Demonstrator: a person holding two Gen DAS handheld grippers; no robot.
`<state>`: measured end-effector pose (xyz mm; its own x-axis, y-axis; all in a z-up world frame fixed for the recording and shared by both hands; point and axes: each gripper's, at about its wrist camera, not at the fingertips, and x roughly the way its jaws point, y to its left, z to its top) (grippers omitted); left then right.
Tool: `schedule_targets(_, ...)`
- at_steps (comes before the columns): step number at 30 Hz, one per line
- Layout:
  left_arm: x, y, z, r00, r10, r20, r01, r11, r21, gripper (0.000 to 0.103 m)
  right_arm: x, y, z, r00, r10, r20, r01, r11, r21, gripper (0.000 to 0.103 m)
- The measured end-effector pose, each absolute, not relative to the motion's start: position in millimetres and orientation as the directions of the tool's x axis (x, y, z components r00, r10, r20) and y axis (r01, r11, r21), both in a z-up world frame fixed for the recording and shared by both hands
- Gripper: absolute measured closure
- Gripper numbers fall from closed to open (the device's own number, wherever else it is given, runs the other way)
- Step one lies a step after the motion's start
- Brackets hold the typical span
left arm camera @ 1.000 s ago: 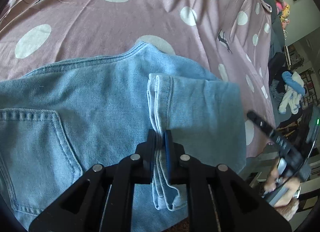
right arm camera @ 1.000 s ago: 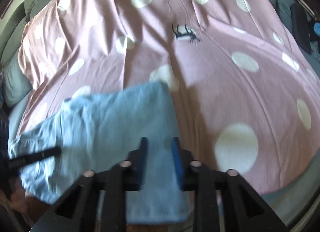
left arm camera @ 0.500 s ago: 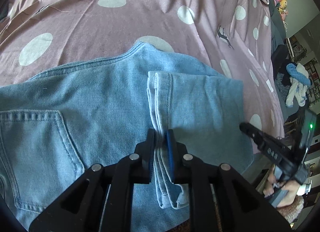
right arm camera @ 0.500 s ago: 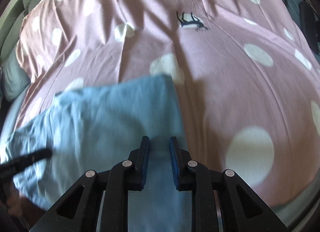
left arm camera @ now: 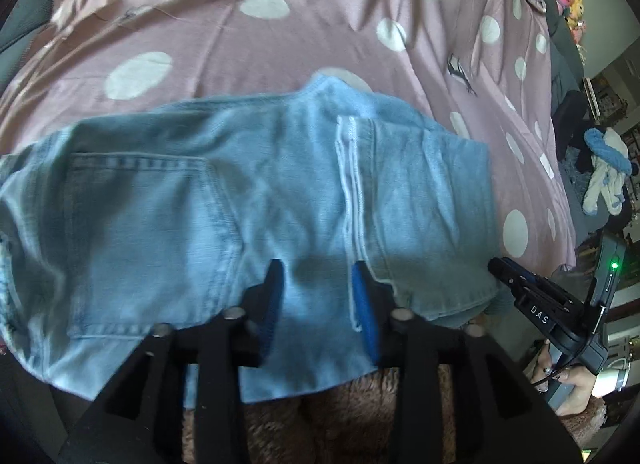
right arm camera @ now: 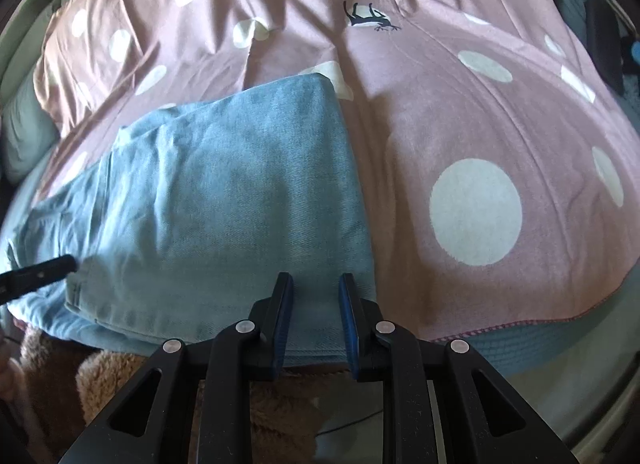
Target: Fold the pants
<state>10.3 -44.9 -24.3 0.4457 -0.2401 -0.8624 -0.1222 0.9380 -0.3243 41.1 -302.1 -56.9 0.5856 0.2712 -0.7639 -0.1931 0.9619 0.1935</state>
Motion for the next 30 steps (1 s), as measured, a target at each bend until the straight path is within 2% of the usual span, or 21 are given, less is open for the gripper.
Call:
schedule_targets(1,6,-40,-20,0.463,-0.23,-0.856,-0.132,0.937,-0.323,0.043,40,-301,-55,0.59,0.26,-0.764,-0.194,0.965,0.179,0.081)
schedule_targets(3,-5,-27,-8,0.51,-0.2,-0.836,-0.154,0.935,-0.318,0.037,38,-299,-47,0.602,0.245,-0.76,-0.197,0.968,0.156,0.08)
schedule_targets(5,-14,-14,5,0.549,-0.169,-0.819,-0.178,0.934,-0.311,0.031,34,-296,-36,0.615,0.258,-0.745,-0.214,0.964,0.157,0.074)
schedule_targets(7,-23,-3,15,0.581,-0.14,-0.802,-0.198,0.931,-0.307,0.021,29,-292,-23,0.637,0.271,-0.722,-0.234,0.96,0.154,0.06)
schedule_targets(10,-38,12,27,0.624,-0.07,-0.779,-0.24,0.931,-0.276,0.013,25,-284,-4,0.67,0.279,-0.688,-0.259,0.956,0.136,0.049)
schedule_targets(12,-45,24,32,0.637,-0.022,-0.77,-0.273,0.928,-0.253,0.011,22,-277,5,0.684,0.29,-0.669,-0.276,0.952,0.131,0.046)
schedule_targets(15,-54,45,32,0.638,0.012,-0.77,-0.328,0.909,-0.258,0.011,18,-265,21,0.7,0.32,-0.638,-0.313,0.941,0.129,0.034)
schedule_targets(23,-78,96,16,0.599,0.069,-0.797,-0.472,0.835,-0.283,0.01,16,-233,30,0.695,0.351,-0.627,-0.372,0.922,0.105,0.033)
schedule_targets(25,-82,104,9,0.579,0.076,-0.812,-0.498,0.821,-0.278,0.01,17,-229,29,0.69,0.346,-0.635,-0.372,0.923,0.099,0.026)
schedule_targets(30,-82,113,-17,0.538,0.02,-0.843,-0.519,0.796,-0.312,0.01,16,-225,27,0.682,0.345,-0.645,-0.367,0.924,0.106,0.025)
